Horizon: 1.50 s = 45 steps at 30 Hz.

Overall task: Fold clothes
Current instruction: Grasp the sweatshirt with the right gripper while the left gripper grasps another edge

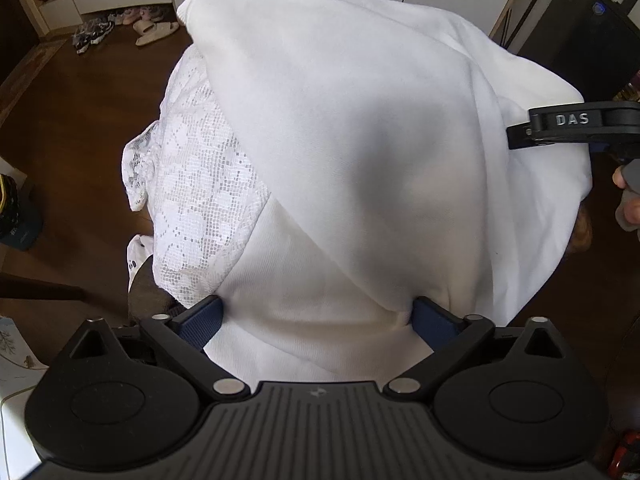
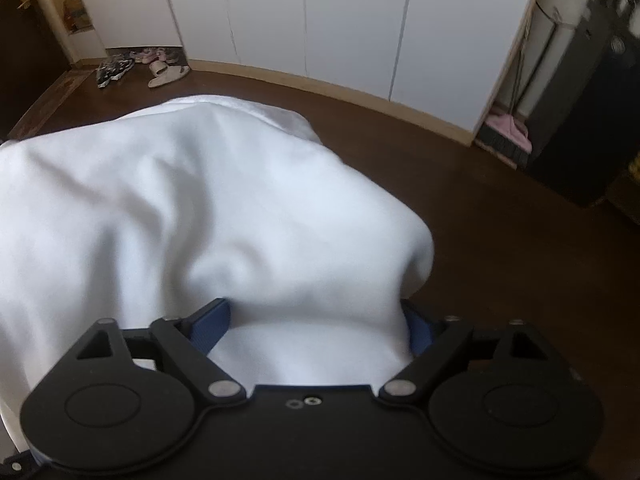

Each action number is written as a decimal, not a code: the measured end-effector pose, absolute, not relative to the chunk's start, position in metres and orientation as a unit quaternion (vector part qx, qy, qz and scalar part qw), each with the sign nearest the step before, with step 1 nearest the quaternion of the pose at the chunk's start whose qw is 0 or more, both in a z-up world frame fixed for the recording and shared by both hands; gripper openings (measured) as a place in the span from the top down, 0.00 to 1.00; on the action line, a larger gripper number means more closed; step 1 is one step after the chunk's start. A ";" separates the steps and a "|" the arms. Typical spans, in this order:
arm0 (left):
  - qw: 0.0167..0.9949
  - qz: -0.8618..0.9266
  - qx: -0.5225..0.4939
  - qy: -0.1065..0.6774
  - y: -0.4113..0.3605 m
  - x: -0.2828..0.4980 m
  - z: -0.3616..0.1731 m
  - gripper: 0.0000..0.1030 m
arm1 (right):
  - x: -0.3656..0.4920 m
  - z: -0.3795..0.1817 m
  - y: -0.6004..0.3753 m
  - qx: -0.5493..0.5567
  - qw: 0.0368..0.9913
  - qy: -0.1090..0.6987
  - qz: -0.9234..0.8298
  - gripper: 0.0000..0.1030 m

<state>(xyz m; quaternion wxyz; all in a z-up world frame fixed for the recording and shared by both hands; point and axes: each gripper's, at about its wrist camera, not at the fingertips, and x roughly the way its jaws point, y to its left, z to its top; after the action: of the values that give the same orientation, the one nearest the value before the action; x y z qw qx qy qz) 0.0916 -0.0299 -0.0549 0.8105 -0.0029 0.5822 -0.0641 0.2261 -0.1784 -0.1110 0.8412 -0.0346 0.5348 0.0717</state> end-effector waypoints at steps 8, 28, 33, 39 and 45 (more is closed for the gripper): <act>0.819 -0.077 -0.035 0.568 -0.018 0.081 -0.035 0.74 | 0.213 -0.089 -0.190 -0.040 0.848 0.519 0.096 0.00; 0.859 -0.110 -0.071 0.495 0.012 0.080 -0.020 0.05 | 0.156 -0.019 -0.166 0.028 0.831 0.463 0.305 0.00; 0.850 -0.105 -0.051 0.513 -0.005 0.090 -0.033 0.54 | 0.151 -0.025 -0.157 0.026 0.832 0.470 0.294 0.00; 0.877 -0.110 -0.093 0.459 0.012 0.069 -0.003 0.90 | 0.141 -0.009 -0.163 0.025 0.849 0.448 0.278 0.00; 0.913 -0.080 -0.119 0.381 0.036 0.051 0.048 0.91 | 0.129 0.052 -0.166 0.046 0.872 0.368 0.320 0.00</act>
<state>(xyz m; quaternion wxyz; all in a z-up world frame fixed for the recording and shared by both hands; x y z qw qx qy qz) 0.0510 0.0364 0.0482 0.9132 -0.1194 0.3813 -0.0799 0.1294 -0.1657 0.0515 0.8716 0.0465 0.3682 0.3203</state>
